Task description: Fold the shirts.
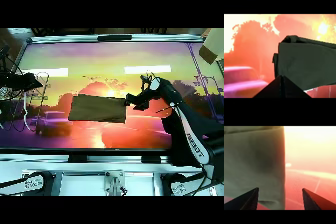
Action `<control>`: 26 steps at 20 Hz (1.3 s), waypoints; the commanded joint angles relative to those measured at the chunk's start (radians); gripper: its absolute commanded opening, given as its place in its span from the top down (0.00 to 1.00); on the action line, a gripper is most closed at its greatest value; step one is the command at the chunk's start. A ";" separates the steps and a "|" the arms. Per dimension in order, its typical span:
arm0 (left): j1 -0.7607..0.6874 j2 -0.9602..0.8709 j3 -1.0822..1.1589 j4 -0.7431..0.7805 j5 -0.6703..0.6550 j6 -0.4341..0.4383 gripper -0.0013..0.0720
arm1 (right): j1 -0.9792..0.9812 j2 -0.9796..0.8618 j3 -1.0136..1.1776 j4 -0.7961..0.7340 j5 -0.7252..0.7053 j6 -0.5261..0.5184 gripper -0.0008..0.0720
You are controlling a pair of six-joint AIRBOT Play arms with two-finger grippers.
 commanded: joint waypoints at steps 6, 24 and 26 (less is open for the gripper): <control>-0.031 0.000 -0.001 -0.010 -0.001 -0.007 0.94 | 0.056 -0.148 -0.004 0.177 -0.031 -0.174 0.31; -0.079 0.000 -0.002 -0.010 -0.081 0.029 0.94 | -0.618 0.506 0.071 -0.309 0.489 0.045 0.88; -0.079 0.000 -0.002 -0.010 -0.080 0.032 0.94 | -0.679 0.549 0.071 -0.375 0.533 0.066 0.88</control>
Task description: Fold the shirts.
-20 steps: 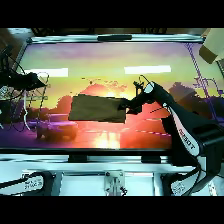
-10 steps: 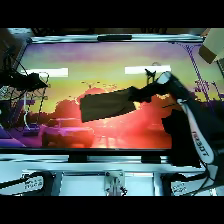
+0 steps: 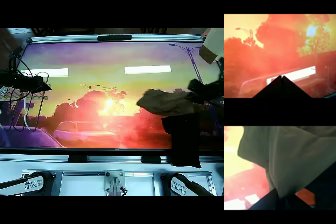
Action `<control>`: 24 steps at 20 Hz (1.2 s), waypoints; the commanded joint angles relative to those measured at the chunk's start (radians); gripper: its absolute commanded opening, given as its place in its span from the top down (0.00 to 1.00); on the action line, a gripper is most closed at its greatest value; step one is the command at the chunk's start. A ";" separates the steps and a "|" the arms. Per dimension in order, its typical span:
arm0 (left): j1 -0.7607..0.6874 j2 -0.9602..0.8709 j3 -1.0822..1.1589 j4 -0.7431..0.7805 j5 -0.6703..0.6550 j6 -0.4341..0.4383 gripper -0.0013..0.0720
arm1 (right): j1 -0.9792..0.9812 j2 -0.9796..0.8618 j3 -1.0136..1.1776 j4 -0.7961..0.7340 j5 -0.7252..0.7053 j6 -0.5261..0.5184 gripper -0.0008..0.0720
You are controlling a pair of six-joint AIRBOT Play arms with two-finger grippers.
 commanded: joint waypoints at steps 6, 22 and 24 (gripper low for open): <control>-0.002 0.000 0.000 0.000 -0.007 0.013 0.94 | -0.198 0.126 0.001 -0.251 0.328 0.068 0.88; -0.065 0.000 0.000 -0.007 -0.021 0.065 0.94 | -0.197 0.407 -0.676 -0.356 0.253 0.377 0.60; -0.065 0.000 0.000 -0.008 -0.018 0.071 0.94 | -0.197 0.407 -0.722 -0.333 0.221 0.377 0.28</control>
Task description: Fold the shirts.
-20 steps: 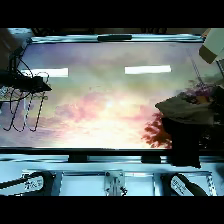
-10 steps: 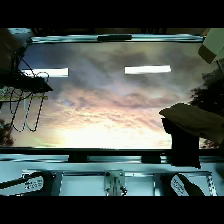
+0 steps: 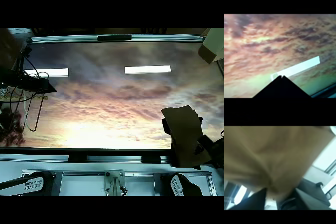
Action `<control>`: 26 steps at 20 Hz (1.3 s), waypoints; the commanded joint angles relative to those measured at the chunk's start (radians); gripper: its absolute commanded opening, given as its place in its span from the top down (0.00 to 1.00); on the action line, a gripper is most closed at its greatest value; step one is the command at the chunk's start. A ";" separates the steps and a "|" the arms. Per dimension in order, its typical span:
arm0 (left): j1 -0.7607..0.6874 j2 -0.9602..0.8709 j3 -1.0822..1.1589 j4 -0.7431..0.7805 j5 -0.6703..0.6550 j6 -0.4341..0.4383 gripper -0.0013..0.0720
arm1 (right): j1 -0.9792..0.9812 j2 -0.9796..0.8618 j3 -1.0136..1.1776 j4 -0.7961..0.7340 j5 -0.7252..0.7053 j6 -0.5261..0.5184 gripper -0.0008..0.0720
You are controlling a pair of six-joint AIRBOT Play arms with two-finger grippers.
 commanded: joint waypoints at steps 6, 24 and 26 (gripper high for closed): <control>-0.018 0.000 0.013 0.088 0.040 -0.009 0.94 | 0.010 0.019 0.162 0.003 -0.298 -0.079 0.28; -0.367 0.084 -0.192 0.601 0.106 -0.563 0.00 | 0.738 -0.506 0.513 0.059 -0.337 -0.105 0.28; -0.364 0.083 -0.192 0.601 0.119 -0.562 0.00 | 0.738 -0.506 0.513 0.060 -0.337 -0.105 0.28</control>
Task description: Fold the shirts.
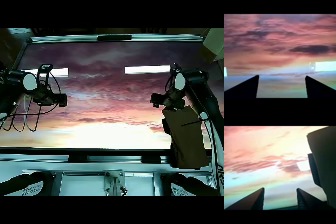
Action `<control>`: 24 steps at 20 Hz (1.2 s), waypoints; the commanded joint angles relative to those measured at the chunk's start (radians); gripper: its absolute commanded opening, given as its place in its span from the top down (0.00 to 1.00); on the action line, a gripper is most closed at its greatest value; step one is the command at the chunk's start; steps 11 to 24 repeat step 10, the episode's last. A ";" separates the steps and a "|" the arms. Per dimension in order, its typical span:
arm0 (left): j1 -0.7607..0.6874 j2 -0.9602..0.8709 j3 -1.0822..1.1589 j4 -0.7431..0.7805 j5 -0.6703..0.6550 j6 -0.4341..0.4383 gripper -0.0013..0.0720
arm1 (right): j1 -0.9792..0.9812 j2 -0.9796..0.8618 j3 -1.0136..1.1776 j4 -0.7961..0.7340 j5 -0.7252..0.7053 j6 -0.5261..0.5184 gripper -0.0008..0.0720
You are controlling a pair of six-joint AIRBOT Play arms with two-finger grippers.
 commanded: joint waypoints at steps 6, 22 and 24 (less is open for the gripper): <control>-0.010 0.014 -0.029 0.003 0.050 0.013 0.00 | 0.008 -0.013 0.002 -0.003 0.017 -0.004 0.28; -0.010 0.014 -0.029 0.003 0.047 0.012 0.00 | 0.008 -0.013 0.002 -0.003 0.017 -0.004 0.28; -0.010 0.014 -0.029 0.003 0.047 0.012 0.00 | 0.008 -0.013 0.002 -0.003 0.017 -0.004 0.28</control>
